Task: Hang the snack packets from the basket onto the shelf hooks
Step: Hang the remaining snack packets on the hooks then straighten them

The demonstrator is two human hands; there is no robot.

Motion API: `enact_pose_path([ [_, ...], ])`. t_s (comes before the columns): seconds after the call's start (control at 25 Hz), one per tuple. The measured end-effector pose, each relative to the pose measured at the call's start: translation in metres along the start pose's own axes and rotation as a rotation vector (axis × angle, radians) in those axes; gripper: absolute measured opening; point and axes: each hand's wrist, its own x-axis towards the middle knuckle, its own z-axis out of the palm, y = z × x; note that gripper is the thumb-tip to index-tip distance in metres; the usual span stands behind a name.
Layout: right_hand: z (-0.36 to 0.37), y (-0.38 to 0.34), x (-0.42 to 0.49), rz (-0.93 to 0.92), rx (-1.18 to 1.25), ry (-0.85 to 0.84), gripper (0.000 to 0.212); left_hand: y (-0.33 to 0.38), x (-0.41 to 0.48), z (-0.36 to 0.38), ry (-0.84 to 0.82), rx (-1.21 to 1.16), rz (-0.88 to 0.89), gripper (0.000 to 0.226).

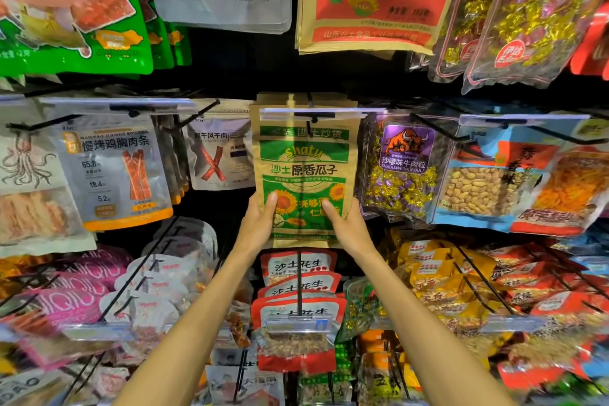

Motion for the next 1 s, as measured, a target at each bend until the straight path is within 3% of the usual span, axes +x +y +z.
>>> enact_pose_path([
  [0.16, 0.000, 0.000, 0.002, -0.004, -0.028, -0.011, 0.056, -0.010, 0.004, -0.001, 0.022, 0.038, -0.029, 0.044],
  [0.36, -0.008, -0.001, 0.005, 0.083, -0.115, -0.076, 0.057, 0.000, 0.000, -0.003, 0.022, 0.073, -0.083, 0.032],
  [0.52, -0.015, -0.007, 0.006, 0.123, -0.302, -0.133, 0.067, 0.011, -0.003, -0.007, -0.034, 0.195, -0.106, 0.040],
  [0.64, -0.021, 0.001, 0.014, 0.097, -0.521, -0.166, 0.079, 0.012, -0.001, -0.014, -0.080, 0.416, -0.037, 0.036],
  [0.72, -0.030, -0.013, 0.009, 0.115, -0.676, -0.202, 0.068, 0.009, 0.000, -0.023, -0.089, 0.629, 0.005, 0.046],
  [0.8, -0.041, -0.026, 0.002, 0.110, -0.783, -0.244, 0.057, 0.009, -0.004, -0.028, -0.094, 0.874, -0.072, 0.051],
  [1.0, -0.065, -0.042, -0.011, 0.020, -1.040, -0.293, 0.055, 0.034, -0.020, -0.024, -0.055, 1.294, -0.028, 0.050],
])
